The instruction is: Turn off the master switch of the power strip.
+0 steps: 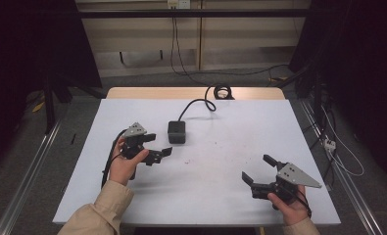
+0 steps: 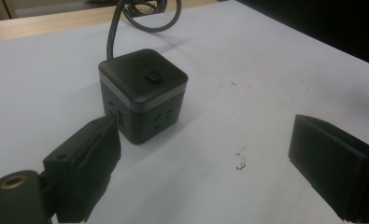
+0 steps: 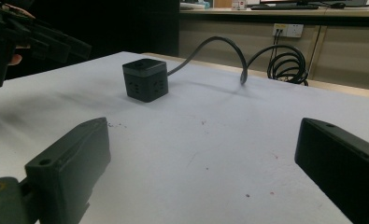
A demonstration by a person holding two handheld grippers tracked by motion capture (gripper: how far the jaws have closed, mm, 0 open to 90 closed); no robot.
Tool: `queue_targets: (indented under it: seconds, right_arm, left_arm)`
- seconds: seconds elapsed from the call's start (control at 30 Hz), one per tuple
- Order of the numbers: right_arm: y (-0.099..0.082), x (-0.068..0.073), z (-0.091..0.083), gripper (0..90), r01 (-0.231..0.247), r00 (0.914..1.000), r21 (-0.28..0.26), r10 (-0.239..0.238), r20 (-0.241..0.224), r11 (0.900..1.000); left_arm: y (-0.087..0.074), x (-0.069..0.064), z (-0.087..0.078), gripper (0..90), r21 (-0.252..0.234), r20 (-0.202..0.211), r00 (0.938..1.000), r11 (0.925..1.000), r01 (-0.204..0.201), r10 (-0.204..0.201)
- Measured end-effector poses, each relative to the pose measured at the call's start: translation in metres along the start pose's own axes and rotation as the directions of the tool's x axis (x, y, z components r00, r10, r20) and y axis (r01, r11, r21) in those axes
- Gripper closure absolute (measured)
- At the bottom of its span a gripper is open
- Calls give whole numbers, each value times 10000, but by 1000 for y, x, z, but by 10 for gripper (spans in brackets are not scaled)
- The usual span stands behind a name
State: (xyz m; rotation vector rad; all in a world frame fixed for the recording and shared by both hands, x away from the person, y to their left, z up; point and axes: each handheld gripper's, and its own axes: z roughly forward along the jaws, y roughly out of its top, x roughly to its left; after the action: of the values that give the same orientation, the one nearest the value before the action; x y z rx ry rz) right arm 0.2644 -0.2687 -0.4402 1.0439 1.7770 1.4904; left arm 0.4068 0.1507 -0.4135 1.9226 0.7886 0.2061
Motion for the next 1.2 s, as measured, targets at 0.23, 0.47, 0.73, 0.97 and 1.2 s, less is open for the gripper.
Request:
queue_targets:
  seconds: [0.23, 0.47, 0.73, 0.97, 1.2]
  right_arm:
    - [0, 0, -1, 31, -13, 10000, 4, 13, 25, 10000]
    - [-1, -1, -1, 32, -17, 10000, 38, 16, 36, 10000]
    - [0, 0, -1, 30, 20, 10000, 43, -20, 43, 10000]
    - [-1, -1, -2, 30, -12, 10000, 65, 12, 59, 10000]
    - [-1, 0, -1, 31, 19, 10000, 113, -19, 36, 9999]
  left_arm:
    - [-14, 2, -11, 98, -18, -148, 9999, 10000, -55, 54]
    - [-25, 2, -24, 104, -61, -289, 9995, 9999, -119, 117]
    - [-34, 2, -38, 105, -88, -496, 9985, 9997, -220, 215]
    - [-44, 4, -56, 108, -117, -645, 9978, 9998, -162, 154]
    - [-51, 2, -69, 109, -277, -714, 9973, 9994, -208, 187]
